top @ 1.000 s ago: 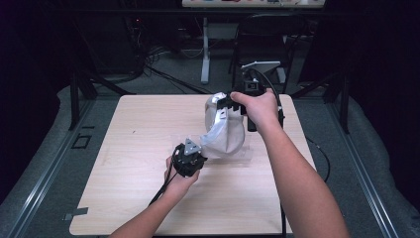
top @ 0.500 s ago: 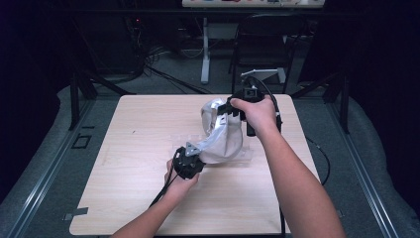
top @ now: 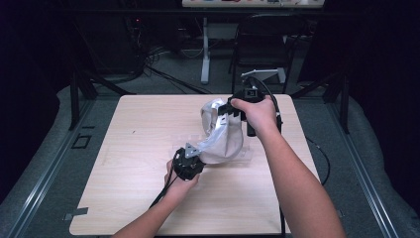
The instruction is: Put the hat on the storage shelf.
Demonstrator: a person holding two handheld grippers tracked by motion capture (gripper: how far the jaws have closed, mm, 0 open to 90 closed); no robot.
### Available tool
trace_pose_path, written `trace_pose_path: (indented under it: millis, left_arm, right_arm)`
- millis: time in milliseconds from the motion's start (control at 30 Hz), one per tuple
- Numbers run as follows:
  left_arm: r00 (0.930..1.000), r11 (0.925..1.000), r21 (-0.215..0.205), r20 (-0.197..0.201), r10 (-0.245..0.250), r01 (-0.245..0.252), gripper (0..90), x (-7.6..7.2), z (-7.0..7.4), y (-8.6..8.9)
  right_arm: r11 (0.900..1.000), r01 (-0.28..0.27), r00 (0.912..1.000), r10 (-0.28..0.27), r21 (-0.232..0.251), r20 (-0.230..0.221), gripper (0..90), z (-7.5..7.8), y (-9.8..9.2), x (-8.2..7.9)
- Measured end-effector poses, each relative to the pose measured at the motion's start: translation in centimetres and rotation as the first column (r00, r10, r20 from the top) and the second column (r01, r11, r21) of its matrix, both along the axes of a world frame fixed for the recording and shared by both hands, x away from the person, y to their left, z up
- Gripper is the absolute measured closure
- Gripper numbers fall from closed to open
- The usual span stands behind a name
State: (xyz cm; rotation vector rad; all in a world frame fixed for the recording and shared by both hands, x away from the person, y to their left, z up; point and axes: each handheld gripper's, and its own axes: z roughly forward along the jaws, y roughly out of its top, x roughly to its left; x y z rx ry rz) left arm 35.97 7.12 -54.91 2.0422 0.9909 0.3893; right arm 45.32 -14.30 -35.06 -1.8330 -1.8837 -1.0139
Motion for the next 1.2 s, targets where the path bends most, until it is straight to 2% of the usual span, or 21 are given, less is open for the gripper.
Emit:
trace_pose_path:
  millis: [100, 367, 467, 500, 600, 667, 700, 767, 800, 833, 967, 1133, 1167, 1200]
  left_arm:
    - [0.9999, 0.9999, -0.011, -0.009, -0.008, 0.008, 80.9, -0.2, 0.1, 0.2]
    - [0.9995, 0.9988, -0.044, 0.023, -0.020, 0.021, 68.2, -1.9, 1.6, 1.1]
    - [0.9988, 0.9992, -0.031, 0.042, -0.024, 0.025, 61.8, -2.7, 2.2, 1.7]
    - [0.9987, 0.9993, -0.031, 0.046, -0.020, 0.022, 60.8, -3.0, 2.4, 2.0]
    - [0.9993, 0.9994, -0.026, 0.031, -0.021, 0.022, 57.8, -3.7, 2.7, 3.1]
    - [0.9994, 0.9993, -0.035, 0.035, -0.007, 0.009, 55.6, -3.9, 2.7, 3.5]
    - [0.9996, 0.9987, -0.050, 0.029, 0.008, -0.006, 55.1, -4.3, 2.6, 4.5]
    - [0.9991, 0.9983, -0.051, 0.032, 0.029, -0.027, 53.8, -4.6, 2.4, 5.6]
    - [0.9987, 0.9977, -0.055, 0.028, 0.042, -0.040, 53.7, -4.7, 2.2, 6.1]
    - [0.9987, 0.9974, -0.057, 0.024, 0.046, -0.045, 53.6, -4.6, 2.1, 6.6]
    - [0.9962, 0.9944, -0.063, 0.015, 0.085, -0.084, 53.4, -4.4, 1.7, 8.4]
    - [0.9931, 0.9912, -0.069, 0.021, 0.115, -0.113, 53.4, -4.0, 1.5, 9.3]
    - [0.9923, 0.9905, -0.069, 0.023, 0.121, -0.119, 53.4, -3.9, 1.5, 9.6]
    - [0.9923, 0.9905, -0.069, 0.023, 0.121, -0.119, 53.4, -3.9, 1.5, 9.6]
  right_arm:
    - [1.000, 0.000, 1.0000, 0.000, -0.004, -0.001, 82.4, -0.1, -0.1, 0.0]
    - [1.000, 0.012, 0.9999, -0.012, 0.001, -0.006, 82.4, -0.9, -0.7, 0.0]
    - [1.000, 0.027, 0.9996, -0.027, 0.001, -0.002, 82.3, -1.0, -0.7, 0.0]
    - [1.000, 0.014, 0.9999, -0.014, -0.009, -0.002, 82.3, -1.0, -0.8, -0.1]
    - [0.999, 0.017, 0.9998, -0.017, -0.031, 0.003, 82.3, -1.0, -0.8, -0.2]
    - [0.999, 0.025, 0.9997, -0.025, -0.031, 0.006, 82.3, -1.0, -0.8, -0.2]
    - [0.999, 0.020, 0.9998, -0.020, -0.034, 0.010, 82.2, -1.2, -1.0, -0.3]
    - [0.998, 0.015, 0.9998, -0.014, -0.062, 0.011, 82.2, -1.2, -1.1, -0.3]
    - [0.997, 0.023, 0.9997, -0.023, -0.069, -0.002, 82.1, -1.2, -1.1, -0.4]
    - [0.998, 0.023, 0.9996, -0.022, -0.065, 0.019, 82.1, -1.3, -1.2, -0.4]
    - [0.996, 0.020, 0.9998, -0.019, -0.085, 0.011, 82.1, -1.6, -1.4, -0.6]
    - [0.994, 0.019, 0.9997, -0.018, -0.105, 0.014, 82.1, -1.7, -1.6, -0.7]
    - [0.992, 0.019, 0.9997, -0.017, -0.129, 0.020, 82.1, -1.7, -1.8, -0.8]
    - [0.992, 0.019, 0.9997, -0.017, -0.129, 0.020, 82.1, -1.7, -1.8, -0.8]
